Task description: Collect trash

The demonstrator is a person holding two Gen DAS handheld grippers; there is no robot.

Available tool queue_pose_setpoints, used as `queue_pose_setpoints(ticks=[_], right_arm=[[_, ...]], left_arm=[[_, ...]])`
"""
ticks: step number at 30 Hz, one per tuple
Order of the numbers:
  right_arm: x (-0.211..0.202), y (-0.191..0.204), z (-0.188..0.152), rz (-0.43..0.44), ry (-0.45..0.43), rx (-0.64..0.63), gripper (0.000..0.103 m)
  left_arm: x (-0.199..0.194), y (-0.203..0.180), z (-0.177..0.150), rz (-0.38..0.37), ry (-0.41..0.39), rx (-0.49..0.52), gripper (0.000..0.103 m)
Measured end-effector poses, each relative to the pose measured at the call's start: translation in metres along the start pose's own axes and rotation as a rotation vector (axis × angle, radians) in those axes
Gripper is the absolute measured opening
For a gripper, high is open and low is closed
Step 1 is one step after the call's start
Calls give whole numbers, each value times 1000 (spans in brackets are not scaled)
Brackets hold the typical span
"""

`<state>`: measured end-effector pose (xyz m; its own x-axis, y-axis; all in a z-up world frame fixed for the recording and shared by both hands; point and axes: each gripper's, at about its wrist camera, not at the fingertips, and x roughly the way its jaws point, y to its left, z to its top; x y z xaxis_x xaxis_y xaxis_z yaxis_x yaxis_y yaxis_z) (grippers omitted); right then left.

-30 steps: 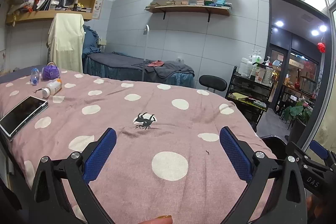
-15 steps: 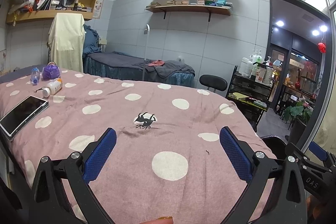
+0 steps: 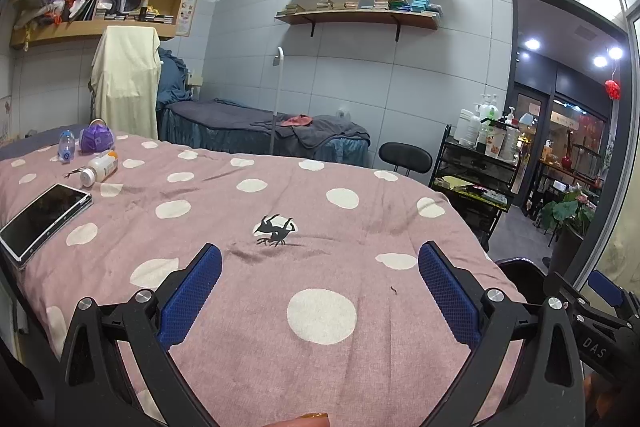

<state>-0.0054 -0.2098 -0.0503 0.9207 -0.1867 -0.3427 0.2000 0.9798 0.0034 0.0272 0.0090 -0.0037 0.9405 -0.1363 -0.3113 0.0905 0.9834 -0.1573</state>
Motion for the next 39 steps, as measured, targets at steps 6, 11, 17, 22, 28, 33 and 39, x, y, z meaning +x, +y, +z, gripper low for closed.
queue_pose_setpoints(ticks=[6,11,17,22,28,33,39], right_arm=[[0,0,0,1,2,2,97],[1,0,-1,-1,4,5,97],[1,-2,-1,-2,7,10,97],[2,-3,-1,-2,8,15,97],[2,-3,-3,-3,8,15,97],[2,-5,-3,-4,11,23,97],[2,-5,-4,-4,12,22,97]], left_arm=[[-1,0,0,4,-1,3,97],[-1,-1,1,2,-1,1,97],[-2,-1,1,3,-2,2,97],[-2,-1,1,3,-1,1,97],[-1,-2,2,2,2,1,97],[0,-4,2,-2,7,10,97],[-1,-4,2,-7,11,2,97]])
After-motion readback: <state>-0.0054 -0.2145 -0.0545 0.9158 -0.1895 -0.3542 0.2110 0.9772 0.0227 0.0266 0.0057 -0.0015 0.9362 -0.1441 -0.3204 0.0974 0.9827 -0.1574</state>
